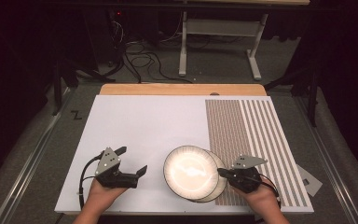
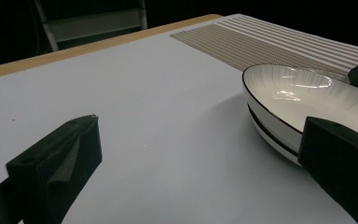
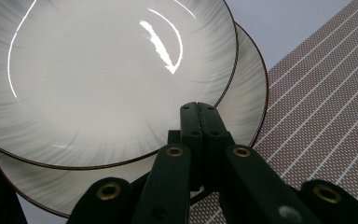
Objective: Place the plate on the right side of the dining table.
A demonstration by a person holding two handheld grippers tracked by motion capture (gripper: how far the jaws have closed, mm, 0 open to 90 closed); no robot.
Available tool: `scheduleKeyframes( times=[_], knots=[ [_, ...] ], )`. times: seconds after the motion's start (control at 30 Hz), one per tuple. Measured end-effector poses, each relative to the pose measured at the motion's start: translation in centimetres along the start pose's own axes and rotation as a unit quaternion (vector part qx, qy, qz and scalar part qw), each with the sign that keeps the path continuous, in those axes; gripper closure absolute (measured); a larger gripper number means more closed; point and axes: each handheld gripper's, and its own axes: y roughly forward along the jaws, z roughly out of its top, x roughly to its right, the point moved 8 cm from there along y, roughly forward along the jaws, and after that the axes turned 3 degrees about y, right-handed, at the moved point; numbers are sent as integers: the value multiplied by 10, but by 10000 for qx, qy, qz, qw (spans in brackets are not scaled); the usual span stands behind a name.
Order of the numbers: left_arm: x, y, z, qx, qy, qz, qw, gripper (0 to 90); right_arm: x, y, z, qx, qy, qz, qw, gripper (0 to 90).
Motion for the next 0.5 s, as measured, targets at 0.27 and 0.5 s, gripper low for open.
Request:
scheduleKeyframes(
  times=[0.27,0.5],
  knots=[
    [1,1,0,3,-17,-46,10000,3,0,0,0,3,-4,-11,10000,900],
    [2,1,0,-2,-26,-58,10000,3,-1,0,0,-8,0,-16,10000,900]
  ],
)
